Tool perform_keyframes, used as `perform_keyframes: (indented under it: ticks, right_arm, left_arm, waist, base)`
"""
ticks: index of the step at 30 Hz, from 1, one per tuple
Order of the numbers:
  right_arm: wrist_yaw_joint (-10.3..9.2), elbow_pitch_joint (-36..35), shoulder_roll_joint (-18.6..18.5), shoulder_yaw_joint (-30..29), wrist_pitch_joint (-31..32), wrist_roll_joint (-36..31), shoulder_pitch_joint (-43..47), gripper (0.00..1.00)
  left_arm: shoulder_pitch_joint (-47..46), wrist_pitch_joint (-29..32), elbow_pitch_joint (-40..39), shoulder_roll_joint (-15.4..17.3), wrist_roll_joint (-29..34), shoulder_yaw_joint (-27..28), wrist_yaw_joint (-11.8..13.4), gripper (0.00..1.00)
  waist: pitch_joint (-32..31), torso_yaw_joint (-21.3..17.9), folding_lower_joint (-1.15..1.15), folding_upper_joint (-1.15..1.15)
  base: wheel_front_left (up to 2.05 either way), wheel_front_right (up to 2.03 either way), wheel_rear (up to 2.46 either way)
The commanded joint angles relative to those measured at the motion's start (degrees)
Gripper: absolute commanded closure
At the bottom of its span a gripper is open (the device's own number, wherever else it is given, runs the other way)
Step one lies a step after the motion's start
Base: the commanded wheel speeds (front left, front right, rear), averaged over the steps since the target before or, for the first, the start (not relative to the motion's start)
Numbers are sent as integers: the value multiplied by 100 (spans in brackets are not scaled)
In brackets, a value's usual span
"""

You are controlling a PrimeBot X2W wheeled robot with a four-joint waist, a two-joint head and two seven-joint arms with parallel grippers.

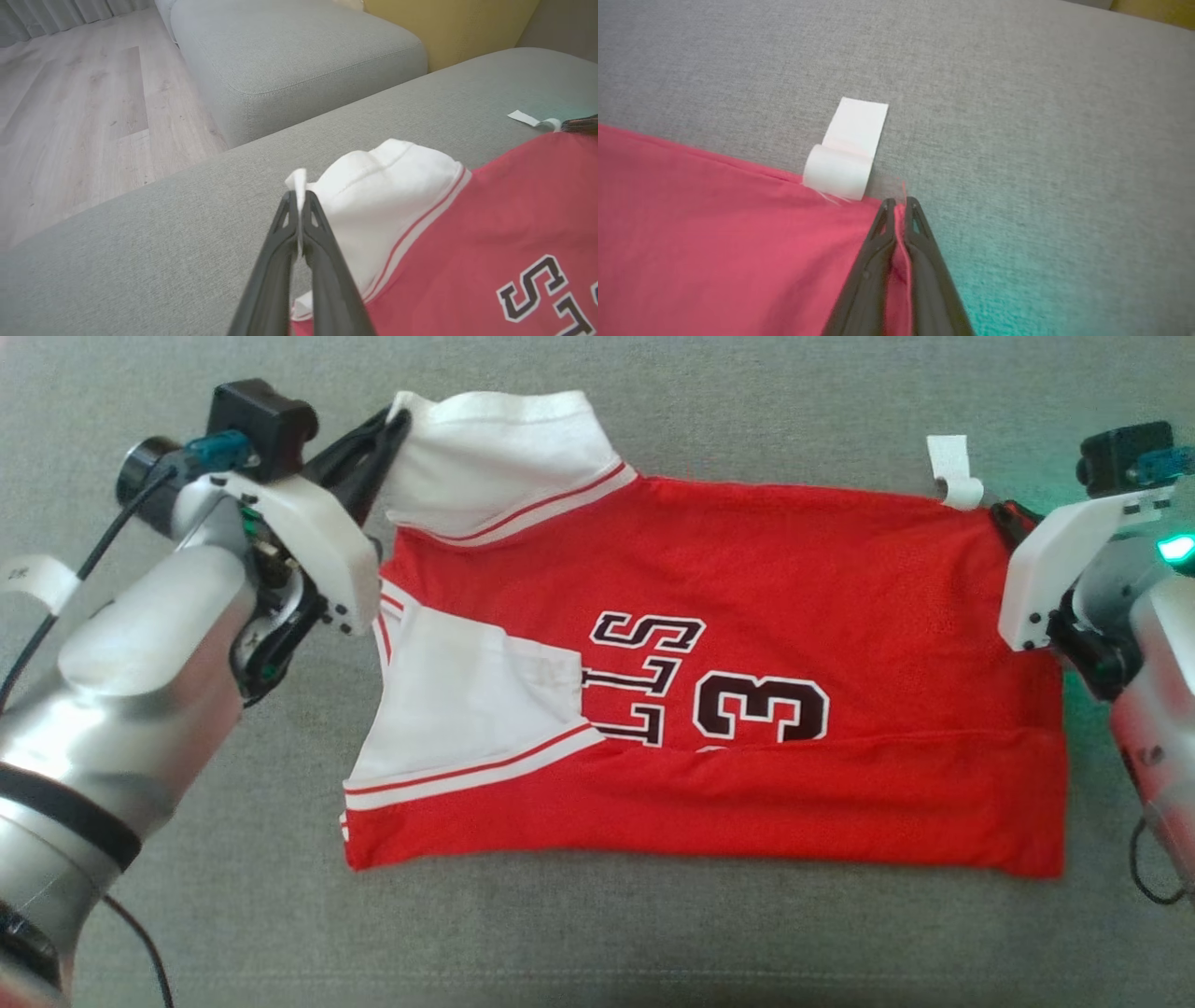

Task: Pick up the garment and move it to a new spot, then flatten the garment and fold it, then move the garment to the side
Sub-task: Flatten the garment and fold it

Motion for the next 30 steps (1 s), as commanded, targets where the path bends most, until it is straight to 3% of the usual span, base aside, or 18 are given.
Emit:
perform_keyframes:
  ticks: [1,11,21,30]
  right_arm:
    - [21,-46,-152,79,-54,73,-50,100]
    - [21,-342,-157,156,-518,594,-740,100]
    - [21,-96,84,126,-1545,643,-1244,100]
    - [21,-117,-153,614,-1724,885,-718,100]
  left_arm:
    - [-195,-39,-2,243,25,197,50,100]
    - [-630,-113,594,210,-192,537,18,100]
    - [-1294,-269,1180,0,-126,1150,22,100]
    - [-523,-273,686,14,393,1307,-201,100]
  waist:
    - [-42,-41,0,0]
    - [79,-193,0,0]
    - [152,-215,0,0]
    - [-156,-55,0,0]
  base:
    - [0,0,0]
    - [0,0,0]
    - [0,0,0]
    - [0,0,0]
